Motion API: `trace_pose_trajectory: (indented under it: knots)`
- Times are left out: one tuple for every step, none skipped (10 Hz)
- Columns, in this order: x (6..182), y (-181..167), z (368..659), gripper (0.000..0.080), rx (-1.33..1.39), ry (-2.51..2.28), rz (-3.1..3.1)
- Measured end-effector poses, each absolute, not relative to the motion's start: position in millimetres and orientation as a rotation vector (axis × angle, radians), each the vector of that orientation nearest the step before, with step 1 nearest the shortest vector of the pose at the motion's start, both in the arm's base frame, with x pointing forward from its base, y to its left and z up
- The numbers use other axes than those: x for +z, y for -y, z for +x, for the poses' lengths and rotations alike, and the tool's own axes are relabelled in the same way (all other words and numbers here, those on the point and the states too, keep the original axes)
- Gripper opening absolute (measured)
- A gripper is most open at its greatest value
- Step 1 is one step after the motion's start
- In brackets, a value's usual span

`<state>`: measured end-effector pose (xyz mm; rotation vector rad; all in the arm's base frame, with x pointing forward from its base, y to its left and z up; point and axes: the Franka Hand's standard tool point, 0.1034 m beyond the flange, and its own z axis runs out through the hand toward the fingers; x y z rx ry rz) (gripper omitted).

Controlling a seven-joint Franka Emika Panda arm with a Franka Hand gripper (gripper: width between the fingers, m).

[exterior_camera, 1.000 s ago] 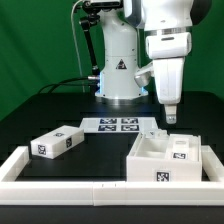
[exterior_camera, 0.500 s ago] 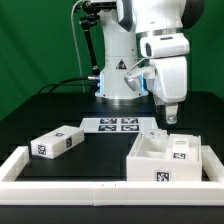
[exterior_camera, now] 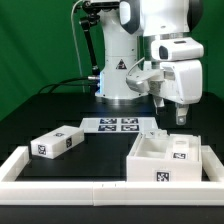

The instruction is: Assemble cabinet

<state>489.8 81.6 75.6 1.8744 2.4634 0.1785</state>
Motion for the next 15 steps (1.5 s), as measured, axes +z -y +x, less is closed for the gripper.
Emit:
trace_pose_trajectory:
  knots:
    - [75.5, -81.6, 489.6, 0.0797, 0.178, -2.464, 1.874]
    - [73.9, -83.5, 485.2, 0.0797, 0.174, -2.493, 1.842]
    - [70.7, -87.4, 474.9, 0.0797, 0.160, -2.519, 1.826]
    - [67.5, -87.4, 465.6, 0.0797, 0.144, -2.558, 1.782]
    - [63.3, -84.8, 458.2, 0.0797, 0.131, -2.576, 1.772]
    - [58.9, -81.1, 450.8, 0.0797, 0.128, -2.585, 1.771]
    - [54.0, -77.3, 444.9, 0.0797, 0.116, -2.588, 1.789]
    - [47.3, -74.9, 441.3, 0.0797, 0.107, -2.590, 1.811]
    - [40.8, -75.2, 438.4, 0.0797, 0.101, -2.597, 1.827]
    - [36.1, -76.0, 436.0, 0.0797, 0.098, -2.604, 1.834]
    - [30.8, -77.2, 432.6, 0.0797, 0.095, -2.612, 1.842]
    - [26.7, -77.4, 429.7, 0.0797, 0.089, -2.619, 1.850]
    - [22.0, -77.4, 426.5, 0.0797, 0.084, -2.625, 1.860]
    - [17.4, -76.8, 423.8, 0.0797, 0.079, -2.630, 1.872]
    - [14.9, -76.2, 422.3, 0.0797, 0.076, -2.632, 1.880]
